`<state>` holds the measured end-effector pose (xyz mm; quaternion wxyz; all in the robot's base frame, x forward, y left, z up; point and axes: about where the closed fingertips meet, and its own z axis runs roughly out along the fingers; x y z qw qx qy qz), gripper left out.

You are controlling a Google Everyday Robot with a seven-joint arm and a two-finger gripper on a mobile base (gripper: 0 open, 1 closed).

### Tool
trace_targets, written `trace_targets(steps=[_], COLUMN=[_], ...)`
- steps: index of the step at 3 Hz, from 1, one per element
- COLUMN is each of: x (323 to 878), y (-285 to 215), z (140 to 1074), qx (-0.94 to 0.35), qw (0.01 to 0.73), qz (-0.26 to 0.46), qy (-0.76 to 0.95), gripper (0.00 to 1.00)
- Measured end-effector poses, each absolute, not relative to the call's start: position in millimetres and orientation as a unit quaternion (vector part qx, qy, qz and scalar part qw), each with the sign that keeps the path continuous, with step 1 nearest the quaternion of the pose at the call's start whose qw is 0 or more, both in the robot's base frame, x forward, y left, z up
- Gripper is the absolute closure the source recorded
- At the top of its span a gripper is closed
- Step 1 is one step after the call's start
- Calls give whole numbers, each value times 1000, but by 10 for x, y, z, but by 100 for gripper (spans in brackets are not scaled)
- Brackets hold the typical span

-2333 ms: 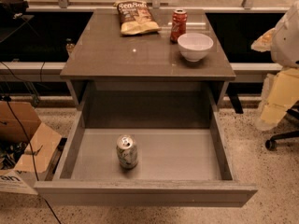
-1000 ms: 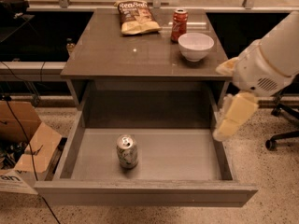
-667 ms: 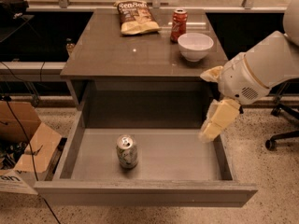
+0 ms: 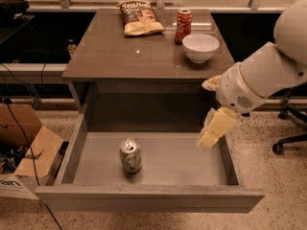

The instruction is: Pick 7up can from top drawer and place on counter

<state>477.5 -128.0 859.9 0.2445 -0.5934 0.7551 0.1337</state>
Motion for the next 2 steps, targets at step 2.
trace_targets(steps=[2], x=[5049], y=[-715], z=[7693], qx=[-569], qw=[252], qz=[207], qy=[755], gripper=[0])
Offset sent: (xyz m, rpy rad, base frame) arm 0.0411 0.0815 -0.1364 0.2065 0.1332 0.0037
